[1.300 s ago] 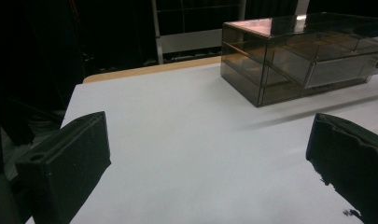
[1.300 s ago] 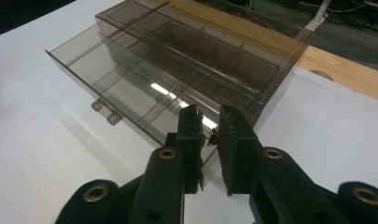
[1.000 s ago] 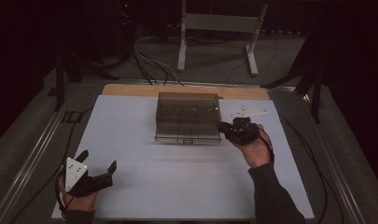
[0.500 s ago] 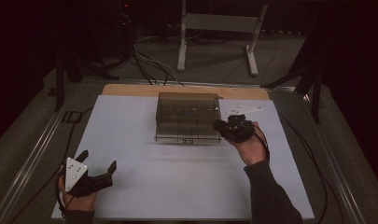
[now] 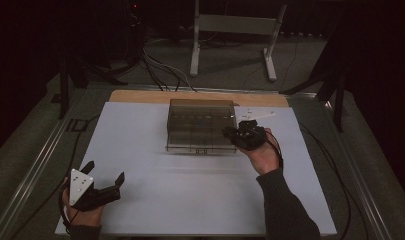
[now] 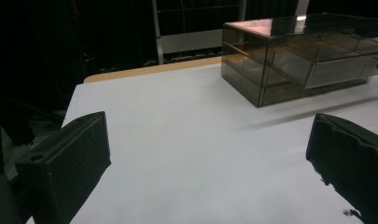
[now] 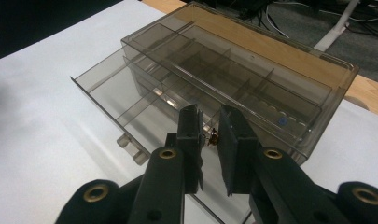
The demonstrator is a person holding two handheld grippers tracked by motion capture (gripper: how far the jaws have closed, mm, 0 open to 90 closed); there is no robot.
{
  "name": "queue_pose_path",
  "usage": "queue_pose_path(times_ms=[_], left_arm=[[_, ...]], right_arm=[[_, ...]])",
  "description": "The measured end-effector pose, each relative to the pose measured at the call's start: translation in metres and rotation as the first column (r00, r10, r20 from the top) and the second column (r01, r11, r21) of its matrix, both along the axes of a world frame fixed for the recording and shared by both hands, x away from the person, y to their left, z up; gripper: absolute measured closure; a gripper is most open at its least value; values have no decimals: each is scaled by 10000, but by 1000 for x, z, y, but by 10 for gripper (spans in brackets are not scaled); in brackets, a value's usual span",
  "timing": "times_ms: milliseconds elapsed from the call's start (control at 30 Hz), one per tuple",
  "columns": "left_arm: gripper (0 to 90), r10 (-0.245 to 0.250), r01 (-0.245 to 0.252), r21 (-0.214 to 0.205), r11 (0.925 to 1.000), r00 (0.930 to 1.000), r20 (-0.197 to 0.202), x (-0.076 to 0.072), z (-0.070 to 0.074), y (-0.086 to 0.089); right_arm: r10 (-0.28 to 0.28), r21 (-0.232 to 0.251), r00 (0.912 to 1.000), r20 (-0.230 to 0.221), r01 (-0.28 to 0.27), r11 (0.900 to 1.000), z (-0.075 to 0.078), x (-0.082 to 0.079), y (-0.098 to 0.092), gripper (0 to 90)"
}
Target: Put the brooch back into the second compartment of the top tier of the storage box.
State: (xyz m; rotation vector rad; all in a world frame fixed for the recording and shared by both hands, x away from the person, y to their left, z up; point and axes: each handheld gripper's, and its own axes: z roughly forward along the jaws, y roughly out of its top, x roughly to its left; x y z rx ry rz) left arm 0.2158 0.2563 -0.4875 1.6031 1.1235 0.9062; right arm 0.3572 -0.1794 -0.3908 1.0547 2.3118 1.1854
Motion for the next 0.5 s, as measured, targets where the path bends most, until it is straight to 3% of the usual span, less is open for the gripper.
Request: queue_pose_path(times_ms=[500], left_arm=[[4, -7, 7, 9, 10000, 10000, 0, 0, 0, 0]], right_arm=[[70, 65, 9999, -101, -69, 10000, -1, 8, 9, 801]])
